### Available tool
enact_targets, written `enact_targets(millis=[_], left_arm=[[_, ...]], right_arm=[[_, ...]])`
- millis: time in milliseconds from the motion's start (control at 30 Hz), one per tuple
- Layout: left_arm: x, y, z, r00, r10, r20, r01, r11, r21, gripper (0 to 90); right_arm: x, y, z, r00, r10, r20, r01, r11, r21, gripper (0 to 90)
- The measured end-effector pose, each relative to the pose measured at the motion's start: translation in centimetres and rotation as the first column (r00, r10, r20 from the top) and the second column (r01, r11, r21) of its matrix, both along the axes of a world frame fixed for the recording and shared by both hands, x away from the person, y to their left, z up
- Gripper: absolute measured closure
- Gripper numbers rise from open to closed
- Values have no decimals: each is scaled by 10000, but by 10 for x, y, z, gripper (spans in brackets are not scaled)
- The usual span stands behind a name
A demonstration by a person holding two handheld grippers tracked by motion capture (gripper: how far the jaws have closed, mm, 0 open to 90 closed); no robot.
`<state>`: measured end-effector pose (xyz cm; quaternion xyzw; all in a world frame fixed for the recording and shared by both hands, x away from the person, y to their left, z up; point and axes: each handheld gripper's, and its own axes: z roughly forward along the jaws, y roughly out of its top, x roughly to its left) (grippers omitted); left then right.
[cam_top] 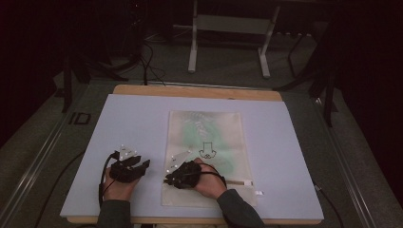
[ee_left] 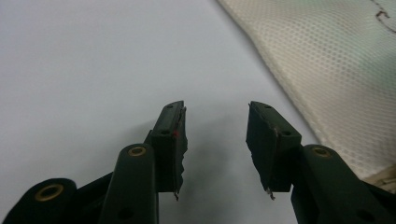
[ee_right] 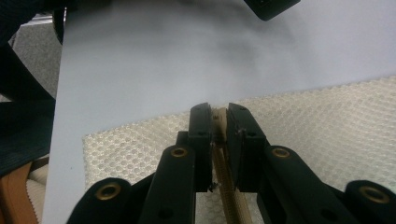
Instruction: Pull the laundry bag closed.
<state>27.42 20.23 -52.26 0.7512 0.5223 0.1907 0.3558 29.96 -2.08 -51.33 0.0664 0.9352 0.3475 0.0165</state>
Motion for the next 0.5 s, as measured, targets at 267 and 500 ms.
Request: enact_targets(millis=[267, 500], left_arm=[[-3, -5, 1, 9994, -335, -36, 335, 9994, -124, 587], [-6, -12, 2, 9971, -761, -84, 760, 9969, -192, 626]], right_arm=[[3, 1, -9, 9995, -98, -302, 90, 9996, -266, 802], [6, 0, -11, 9980, -164, -604, 153, 9997, -179, 806]])
